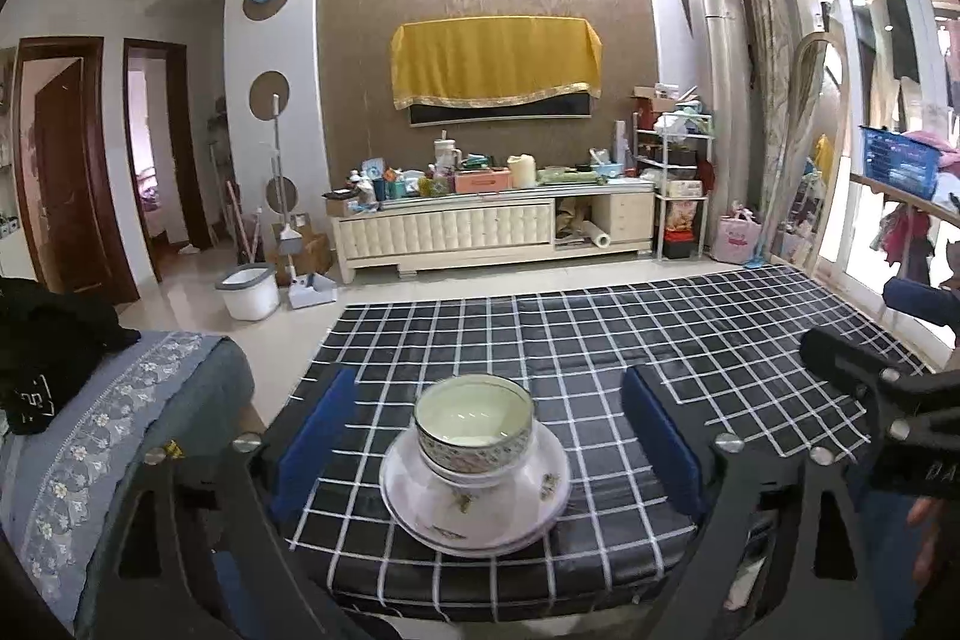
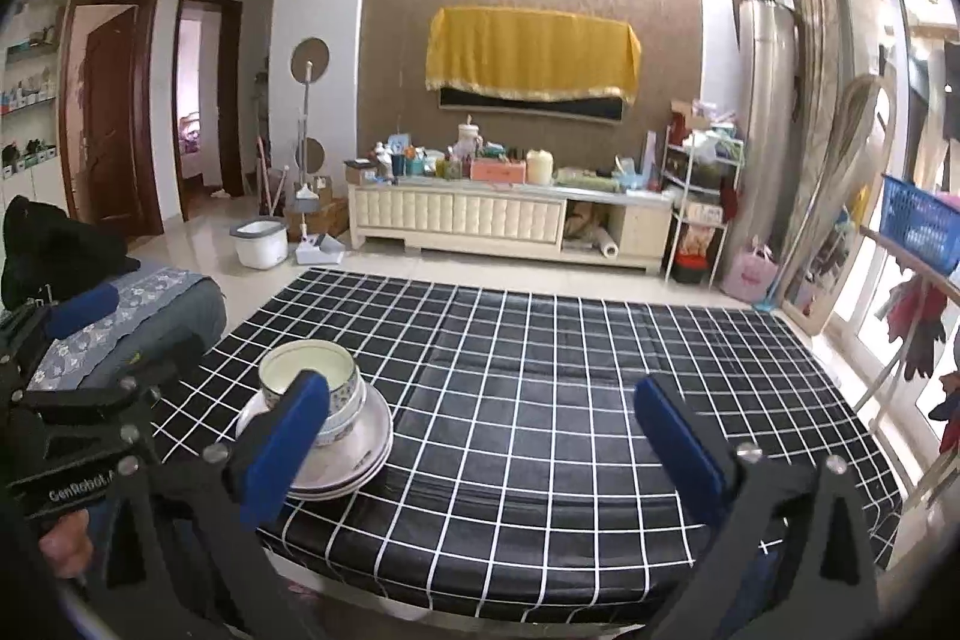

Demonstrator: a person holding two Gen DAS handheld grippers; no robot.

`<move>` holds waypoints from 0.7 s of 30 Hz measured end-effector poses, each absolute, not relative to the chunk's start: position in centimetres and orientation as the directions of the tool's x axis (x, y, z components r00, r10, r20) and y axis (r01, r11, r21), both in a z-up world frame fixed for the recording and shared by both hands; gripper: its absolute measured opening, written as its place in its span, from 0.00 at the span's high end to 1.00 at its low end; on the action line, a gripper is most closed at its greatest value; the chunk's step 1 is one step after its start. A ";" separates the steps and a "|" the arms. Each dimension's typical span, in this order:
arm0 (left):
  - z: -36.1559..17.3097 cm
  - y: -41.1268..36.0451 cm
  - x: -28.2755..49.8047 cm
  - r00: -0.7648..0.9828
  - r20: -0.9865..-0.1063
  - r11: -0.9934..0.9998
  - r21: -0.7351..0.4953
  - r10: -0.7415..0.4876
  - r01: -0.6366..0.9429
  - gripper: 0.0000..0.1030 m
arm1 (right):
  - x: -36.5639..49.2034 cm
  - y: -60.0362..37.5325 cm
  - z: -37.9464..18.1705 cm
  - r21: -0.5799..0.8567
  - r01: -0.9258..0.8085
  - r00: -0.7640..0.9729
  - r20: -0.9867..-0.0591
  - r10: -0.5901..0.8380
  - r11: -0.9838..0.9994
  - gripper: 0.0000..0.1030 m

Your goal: Organize plates and bowls

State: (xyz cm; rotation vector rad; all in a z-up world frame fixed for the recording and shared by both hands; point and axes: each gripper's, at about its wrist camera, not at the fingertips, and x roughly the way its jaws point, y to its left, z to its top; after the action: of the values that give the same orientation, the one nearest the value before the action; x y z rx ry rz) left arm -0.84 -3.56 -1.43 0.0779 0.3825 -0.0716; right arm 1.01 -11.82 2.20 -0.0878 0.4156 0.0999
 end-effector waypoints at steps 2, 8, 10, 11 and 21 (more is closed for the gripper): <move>-1.2 -3.7 -1.9 0.927 -0.368 0.995 0.051 -0.064 0.089 0.09 | 0.5 -12.1 2.2 -0.060 -0.108 0.915 -0.396 0.076 0.992 0.00; -0.7 -3.6 -3.6 0.929 -0.364 0.996 0.043 -0.060 0.081 0.00 | -0.9 -12.5 2.2 -0.044 -0.084 0.936 -0.347 0.064 0.995 0.00; -0.6 -3.5 -4.1 0.931 -0.359 0.996 0.035 -0.066 0.084 0.00 | -0.8 -12.6 2.1 -0.039 -0.088 0.930 -0.361 0.068 0.995 0.00; -0.5 -3.6 -4.4 0.931 -0.359 0.996 0.037 -0.066 0.085 0.00 | -0.8 -12.6 2.1 -0.033 -0.089 0.928 -0.365 0.071 0.995 0.00; -1.1 -4.1 -4.9 0.924 -0.375 0.994 0.052 -0.073 0.100 0.00 | -1.9 -12.6 1.7 -0.030 -0.090 0.922 -0.381 0.072 0.996 0.00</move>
State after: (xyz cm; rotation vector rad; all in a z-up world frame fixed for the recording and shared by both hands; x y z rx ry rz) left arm -4.88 -4.14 -1.07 0.0706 0.3821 -0.0892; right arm -1.86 -12.56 1.71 -0.0469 0.3895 0.0829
